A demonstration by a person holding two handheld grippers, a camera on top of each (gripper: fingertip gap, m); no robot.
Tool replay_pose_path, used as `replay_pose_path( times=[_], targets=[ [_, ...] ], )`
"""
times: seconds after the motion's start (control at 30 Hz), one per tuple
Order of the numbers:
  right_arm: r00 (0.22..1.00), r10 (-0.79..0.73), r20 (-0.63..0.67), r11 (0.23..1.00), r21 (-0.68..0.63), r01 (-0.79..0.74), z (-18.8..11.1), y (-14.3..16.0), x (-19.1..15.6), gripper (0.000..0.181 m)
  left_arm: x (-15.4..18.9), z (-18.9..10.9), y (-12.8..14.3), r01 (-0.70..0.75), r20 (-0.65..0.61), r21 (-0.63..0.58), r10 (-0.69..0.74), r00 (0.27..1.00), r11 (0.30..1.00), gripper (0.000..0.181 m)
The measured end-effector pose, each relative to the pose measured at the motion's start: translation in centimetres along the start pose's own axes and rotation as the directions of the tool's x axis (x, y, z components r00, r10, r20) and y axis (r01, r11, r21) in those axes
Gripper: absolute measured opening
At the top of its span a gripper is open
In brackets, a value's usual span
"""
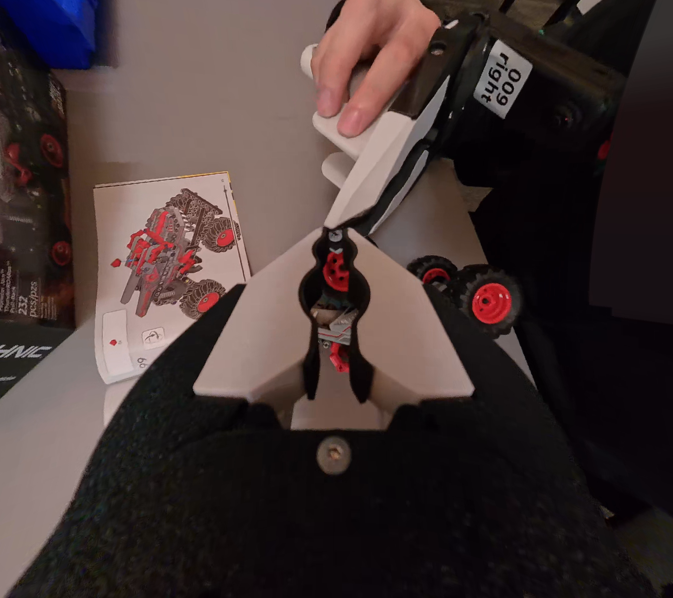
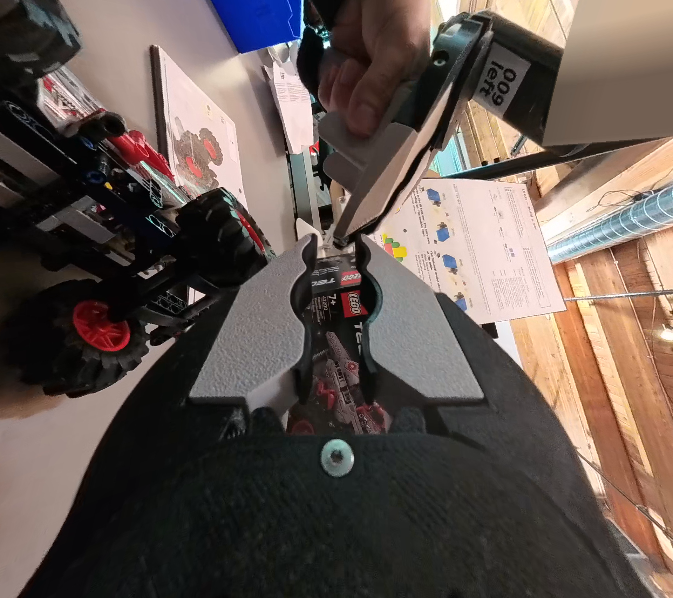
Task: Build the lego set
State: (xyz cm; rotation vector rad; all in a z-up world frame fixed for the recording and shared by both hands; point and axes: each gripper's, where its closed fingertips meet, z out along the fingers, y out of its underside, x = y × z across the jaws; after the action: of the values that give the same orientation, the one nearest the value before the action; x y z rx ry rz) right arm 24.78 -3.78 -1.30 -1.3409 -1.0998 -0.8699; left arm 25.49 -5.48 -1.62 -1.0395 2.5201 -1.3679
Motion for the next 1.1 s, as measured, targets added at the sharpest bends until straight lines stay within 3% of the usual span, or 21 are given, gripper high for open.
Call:
replay_pose_path(
  times=[0.23,0.4,0.53,0.8,1.1],
  targets=[
    [0.994,0.038,-0.102,0.999,-0.017,-0.04,0.3,0.8,1.7,0.01,-0.8,-0.4,-1.1,0.175,-0.08,0.065,-0.169,0.982,0.983,0.004],
    [0.983,0.116,-0.143,0.993,0.015,-0.115,0.5,0.7,2.8,0.016,-1.0,-0.9,-1.8,0.158,-0.09,0.051,-0.153,0.984,0.986,0.004],
    [0.976,0.151,-0.16,0.989,0.023,-0.149,0.6,0.7,3.2,0.019,-1.4,-1.3,-1.6,0.099,-0.027,0.031,-0.098,0.995,0.995,0.004],
    [0.921,0.329,-0.207,0.943,0.027,-0.331,0.0,3.4,4.3,0.015,-3.1,-4.6,-0.9,0.065,0.134,0.173,-0.089,0.987,0.983,0.004],
    [0.917,0.37,-0.146,0.928,0.007,-0.374,1.2,3.7,2.8,0.015,-4.2,-5.3,0.3,0.094,0.134,0.189,-0.12,0.984,0.978,0.004]
  ],
)
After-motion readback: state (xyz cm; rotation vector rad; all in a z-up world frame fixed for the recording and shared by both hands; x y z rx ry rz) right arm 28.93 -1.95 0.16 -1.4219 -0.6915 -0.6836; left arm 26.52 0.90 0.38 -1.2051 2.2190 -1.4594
